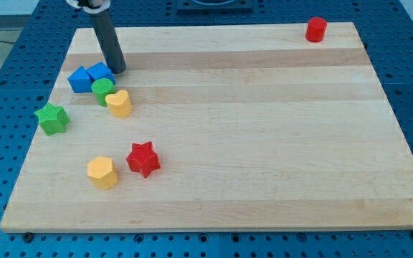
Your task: Move the arm parallel to the top of the red star
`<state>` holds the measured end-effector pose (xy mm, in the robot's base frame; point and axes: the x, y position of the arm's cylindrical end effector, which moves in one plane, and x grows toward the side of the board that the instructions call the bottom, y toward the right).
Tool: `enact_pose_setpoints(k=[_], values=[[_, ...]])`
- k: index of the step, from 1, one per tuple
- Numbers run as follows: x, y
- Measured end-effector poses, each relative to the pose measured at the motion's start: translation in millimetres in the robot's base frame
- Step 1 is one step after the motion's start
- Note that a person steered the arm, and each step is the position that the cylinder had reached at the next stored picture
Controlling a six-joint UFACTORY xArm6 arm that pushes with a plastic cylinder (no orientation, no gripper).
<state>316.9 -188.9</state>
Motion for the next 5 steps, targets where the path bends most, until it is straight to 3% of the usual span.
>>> enact_pose_setpoints(k=[5], values=[[-3.7, 0.0]])
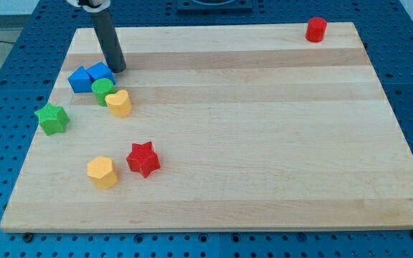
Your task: Move the arm parallel to the top of the red star
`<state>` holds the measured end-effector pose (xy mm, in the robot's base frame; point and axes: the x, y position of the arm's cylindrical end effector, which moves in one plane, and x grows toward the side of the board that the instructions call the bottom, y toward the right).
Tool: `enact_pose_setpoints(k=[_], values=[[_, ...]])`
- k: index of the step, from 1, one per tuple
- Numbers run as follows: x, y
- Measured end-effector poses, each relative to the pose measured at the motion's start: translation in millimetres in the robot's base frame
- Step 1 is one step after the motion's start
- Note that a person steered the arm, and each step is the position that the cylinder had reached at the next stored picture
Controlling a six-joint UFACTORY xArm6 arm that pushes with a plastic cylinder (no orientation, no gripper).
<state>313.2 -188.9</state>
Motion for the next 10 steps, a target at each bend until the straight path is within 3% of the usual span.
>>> enact_pose_setpoints(k=[5, 6, 7, 8, 10], values=[[-23.9, -22.3], [-25.2, 7.2], [-27.9, 90.4], [-21.0, 90.0], [-21.0, 32.1]])
